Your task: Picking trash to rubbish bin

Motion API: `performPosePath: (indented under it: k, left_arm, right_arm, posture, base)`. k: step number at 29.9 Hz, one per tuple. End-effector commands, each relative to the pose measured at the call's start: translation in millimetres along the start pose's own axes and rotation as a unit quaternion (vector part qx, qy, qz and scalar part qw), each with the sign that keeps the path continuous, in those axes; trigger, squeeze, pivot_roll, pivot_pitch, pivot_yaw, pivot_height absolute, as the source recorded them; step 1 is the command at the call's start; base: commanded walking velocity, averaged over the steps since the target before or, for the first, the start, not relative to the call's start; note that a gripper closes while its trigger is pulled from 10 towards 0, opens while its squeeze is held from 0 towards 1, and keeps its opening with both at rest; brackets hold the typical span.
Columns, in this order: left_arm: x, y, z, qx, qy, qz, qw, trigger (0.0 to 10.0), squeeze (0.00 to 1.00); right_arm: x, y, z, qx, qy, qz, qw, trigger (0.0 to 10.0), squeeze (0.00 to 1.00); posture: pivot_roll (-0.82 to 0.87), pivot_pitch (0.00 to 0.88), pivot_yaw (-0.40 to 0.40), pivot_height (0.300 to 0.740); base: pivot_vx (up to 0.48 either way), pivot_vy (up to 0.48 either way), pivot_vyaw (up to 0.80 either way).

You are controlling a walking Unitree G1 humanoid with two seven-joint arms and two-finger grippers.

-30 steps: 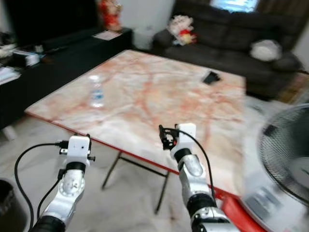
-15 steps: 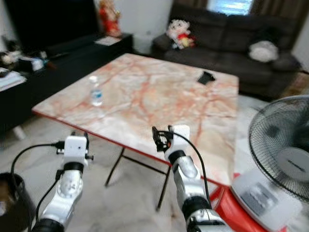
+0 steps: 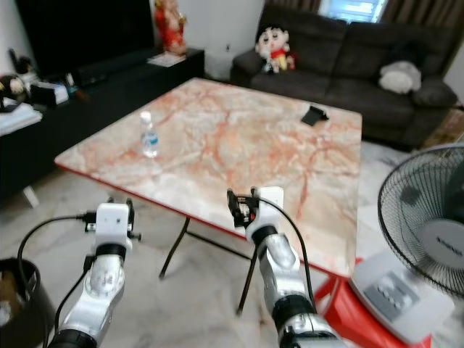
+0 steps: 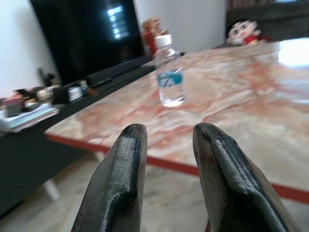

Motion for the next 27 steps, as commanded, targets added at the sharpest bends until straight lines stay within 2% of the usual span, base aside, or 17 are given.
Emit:
performPosePath:
  k: [1, 12, 27]
  left_arm:
    - [3.1, 4.9, -3.6, 0.0, 0.005, 0.005, 1.0, 10.0, 0.0]
    - [3.9, 7.9, -6.6, 0.001, 0.009, 0.007, 1.0, 10.0, 0.0]
    - [10.3, 19.2, -1.1, 0.004, -0.003, 0.019, 1.0, 10.0, 0.0]
  right_arm:
    - [3.1, 6.3, -2.0, 0.005, 0.0, 0.011, 1.0, 10.0, 0.0]
    - [2.8, 4.5, -4.8, 0.002, -0.001, 0.007, 1.0, 10.0, 0.0]
    - [3.7, 6.6, -5.1, 0.006, -0.005, 0.011, 1.0, 10.0, 0.0]
  posture:
    - [0.0, 0.006, -0.087, 0.74]
    - [0.0, 0.025, -0.085, 0.74]
    - [0.01, 0.025, -0.075, 0.74]
  base:
    - [0.0, 0.48, -0.48]
    - [0.0, 0.449, 0.0]
    - [0.0, 0.0, 0.0]
Point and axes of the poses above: a point about 5 cm out from each wrist's last joint towards the gripper, its own x axis pointing out of the wrist towards the gripper, its own y axis along the axis of the wrist's last joint, z = x × y, the point moved 3 cm from there along x, pointing out of the wrist towards the gripper, and after that the axes turned 10 degrees about -x, right-handed, at the moved point
